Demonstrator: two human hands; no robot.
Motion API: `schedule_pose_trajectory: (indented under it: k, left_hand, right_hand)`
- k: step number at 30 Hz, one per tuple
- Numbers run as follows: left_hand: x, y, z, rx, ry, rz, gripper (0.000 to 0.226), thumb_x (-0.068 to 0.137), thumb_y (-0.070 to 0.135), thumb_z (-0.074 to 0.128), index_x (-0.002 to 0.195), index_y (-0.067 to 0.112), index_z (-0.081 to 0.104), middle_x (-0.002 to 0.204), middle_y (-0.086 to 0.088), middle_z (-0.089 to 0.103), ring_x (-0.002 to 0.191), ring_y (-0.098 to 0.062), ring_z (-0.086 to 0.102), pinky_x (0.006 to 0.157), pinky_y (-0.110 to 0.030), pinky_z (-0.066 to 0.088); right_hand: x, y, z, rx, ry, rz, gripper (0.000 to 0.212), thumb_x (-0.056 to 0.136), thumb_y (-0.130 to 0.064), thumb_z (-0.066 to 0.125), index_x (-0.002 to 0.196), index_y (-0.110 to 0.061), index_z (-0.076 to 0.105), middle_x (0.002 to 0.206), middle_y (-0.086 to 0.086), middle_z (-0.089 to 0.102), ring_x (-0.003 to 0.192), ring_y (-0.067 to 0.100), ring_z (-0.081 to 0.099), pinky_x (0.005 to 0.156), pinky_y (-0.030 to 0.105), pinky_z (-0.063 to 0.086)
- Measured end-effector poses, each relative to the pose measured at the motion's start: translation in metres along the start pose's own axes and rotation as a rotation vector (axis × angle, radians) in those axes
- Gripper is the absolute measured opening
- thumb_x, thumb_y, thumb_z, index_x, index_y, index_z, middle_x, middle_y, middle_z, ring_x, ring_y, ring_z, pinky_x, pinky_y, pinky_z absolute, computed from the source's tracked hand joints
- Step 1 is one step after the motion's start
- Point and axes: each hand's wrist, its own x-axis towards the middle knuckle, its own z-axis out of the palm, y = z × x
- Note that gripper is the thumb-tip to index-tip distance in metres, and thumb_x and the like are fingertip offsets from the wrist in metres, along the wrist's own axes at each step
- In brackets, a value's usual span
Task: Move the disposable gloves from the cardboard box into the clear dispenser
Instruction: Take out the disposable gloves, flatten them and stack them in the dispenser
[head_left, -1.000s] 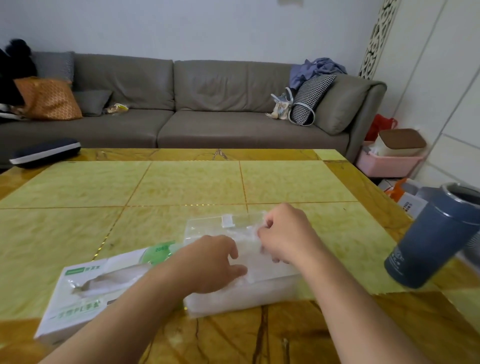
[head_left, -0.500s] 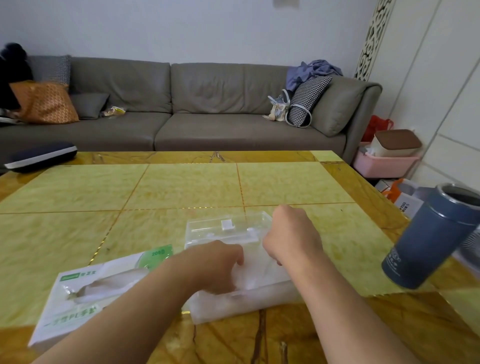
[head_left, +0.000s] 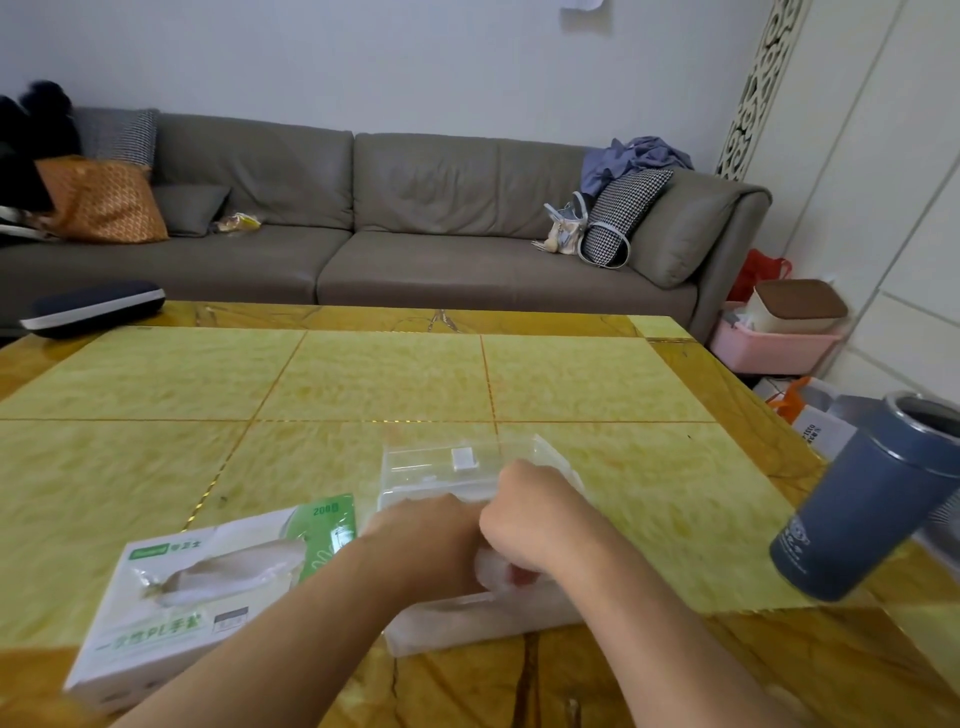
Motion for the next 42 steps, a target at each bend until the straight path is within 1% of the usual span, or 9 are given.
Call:
schedule_pose_trajectory:
  k: [5,8,14,17,21,25,29,36,42]
  left_hand:
    - [-0.005,-0.009,-0.007,-0.024,-0.056,0.063,0.037,0.090,0.033,0.060,0.125,0.042,0.054,0.096,0.014,0.061,0.095,-0.019,0.063,0.082,-0.039,0.055]
    - [-0.006,-0.015,-0.013,-0.048,-0.099,0.059,0.047,0.088,0.019,0.058,0.130,0.040,0.058,0.104,0.016,0.068,0.100,-0.013,0.064,0.087,-0.037,0.057]
    - [-0.007,-0.015,-0.018,-0.008,-0.126,-0.038,0.045,0.091,0.043,0.072,0.133,0.036,0.057,0.113,0.010,0.065,0.101,-0.016,0.066,0.088,-0.037,0.058]
    - [-0.004,-0.012,-0.016,0.038,-0.021,-0.093,0.025,0.106,0.039,0.049,0.106,0.018,0.063,0.102,-0.002,0.064,0.088,-0.023,0.065,0.074,-0.037,0.055]
    - [-0.003,-0.001,-0.012,0.032,-0.025,-0.152,0.023,0.106,0.017,0.036,0.092,0.014,0.055,0.079,-0.002,0.047,0.058,-0.017,0.050,0.046,-0.028,0.037]
    - [-0.006,0.011,-0.010,0.010,-0.068,-0.242,0.009,0.101,0.024,0.058,0.098,0.016,0.058,0.076,0.002,0.053,0.070,-0.019,0.062,0.055,-0.027,0.043]
    - [-0.006,0.015,-0.012,0.137,-0.154,-0.244,0.015,0.095,0.013,0.062,0.086,0.016,0.050,0.077,0.002,0.051,0.084,-0.022,0.058,0.075,-0.032,0.047]
    - [-0.014,0.004,-0.017,0.172,-0.090,-0.141,0.017,0.097,0.013,0.063,0.083,0.012,0.052,0.075,-0.001,0.049,0.063,-0.017,0.048,0.055,-0.027,0.038]
    - [-0.047,-0.017,-0.022,-0.057,0.265,-0.049,0.017,0.102,0.018,0.051,0.118,0.022,0.058,0.111,0.004,0.061,0.094,-0.019,0.064,0.077,-0.039,0.058]
  right_hand:
    - [0.009,0.013,0.010,-0.219,-0.079,0.043,0.014,0.093,-0.019,0.062,0.081,-0.014,0.065,0.077,0.004,0.063,0.072,0.025,0.065,0.050,0.028,0.044]
    - [0.006,0.011,0.009,-0.293,-0.144,0.081,0.009,0.091,-0.012,0.069,0.082,-0.013,0.066,0.082,0.006,0.068,0.081,0.026,0.076,0.070,0.035,0.064]
    - [0.004,-0.004,0.004,-0.466,-0.343,0.120,0.023,0.092,-0.022,0.073,0.081,-0.016,0.054,0.098,0.004,0.067,0.104,0.025,0.074,0.092,0.038,0.059]
    - [0.003,-0.008,0.004,-0.513,-0.363,0.116,0.017,0.095,-0.022,0.067,0.105,-0.011,0.059,0.094,0.004,0.063,0.095,0.025,0.069,0.088,0.038,0.056]
    - [0.001,-0.010,0.005,-0.532,-0.385,0.139,0.062,0.096,-0.020,0.063,0.151,-0.006,0.039,0.099,0.008,0.060,0.095,0.027,0.066,0.083,0.038,0.055]
    - [0.003,-0.006,0.006,-0.527,-0.363,0.119,0.020,0.095,-0.023,0.064,0.111,-0.012,0.059,0.101,0.008,0.063,0.091,0.028,0.064,0.084,0.038,0.056]
    - [0.003,-0.002,0.004,-0.527,-0.351,0.094,0.010,0.098,-0.022,0.064,0.101,-0.014,0.060,0.090,0.006,0.058,0.082,0.027,0.060,0.069,0.033,0.050]
    - [0.001,0.004,0.001,-0.482,-0.222,0.082,0.021,0.093,0.001,0.065,0.081,-0.013,0.053,0.078,0.005,0.057,0.060,0.019,0.054,0.052,0.030,0.044]
    - [-0.010,0.005,-0.001,-0.417,0.118,-0.022,0.023,0.094,-0.004,0.053,0.104,-0.019,0.068,0.098,0.000,0.060,0.079,0.021,0.065,0.073,0.037,0.060]
